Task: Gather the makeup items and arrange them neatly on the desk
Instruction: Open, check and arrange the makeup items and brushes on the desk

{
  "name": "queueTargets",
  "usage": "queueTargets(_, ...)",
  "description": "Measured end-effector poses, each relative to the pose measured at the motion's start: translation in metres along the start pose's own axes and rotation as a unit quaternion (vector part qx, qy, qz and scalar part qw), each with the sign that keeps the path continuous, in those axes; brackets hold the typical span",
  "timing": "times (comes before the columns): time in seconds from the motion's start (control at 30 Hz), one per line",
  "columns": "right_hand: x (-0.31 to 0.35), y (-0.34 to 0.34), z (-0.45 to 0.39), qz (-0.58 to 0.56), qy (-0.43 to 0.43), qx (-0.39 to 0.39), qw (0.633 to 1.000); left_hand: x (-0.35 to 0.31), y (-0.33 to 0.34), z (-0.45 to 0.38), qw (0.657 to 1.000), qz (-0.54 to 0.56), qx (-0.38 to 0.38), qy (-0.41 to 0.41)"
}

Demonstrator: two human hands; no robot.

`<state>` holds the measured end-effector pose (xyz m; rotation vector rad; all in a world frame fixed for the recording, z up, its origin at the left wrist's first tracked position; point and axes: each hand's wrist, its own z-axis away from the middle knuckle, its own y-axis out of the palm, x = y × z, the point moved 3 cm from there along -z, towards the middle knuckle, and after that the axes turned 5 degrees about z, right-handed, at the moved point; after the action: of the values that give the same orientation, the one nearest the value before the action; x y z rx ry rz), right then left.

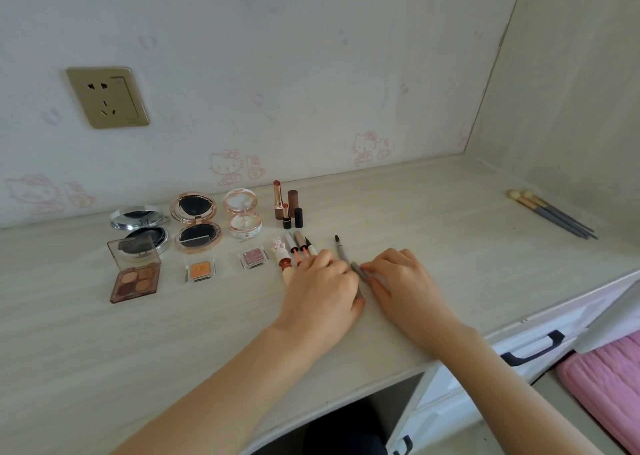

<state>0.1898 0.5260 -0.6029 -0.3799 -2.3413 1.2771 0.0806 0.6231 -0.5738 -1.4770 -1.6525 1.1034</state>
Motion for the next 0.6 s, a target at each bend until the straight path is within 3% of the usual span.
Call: queueTargets(0.6, 0.01, 0.015, -0.027, -0.04, -0.017, 0.029, 0.999, 0.011, -0.005, -0.002, 0.999, 0.013, 0.017, -0.042)
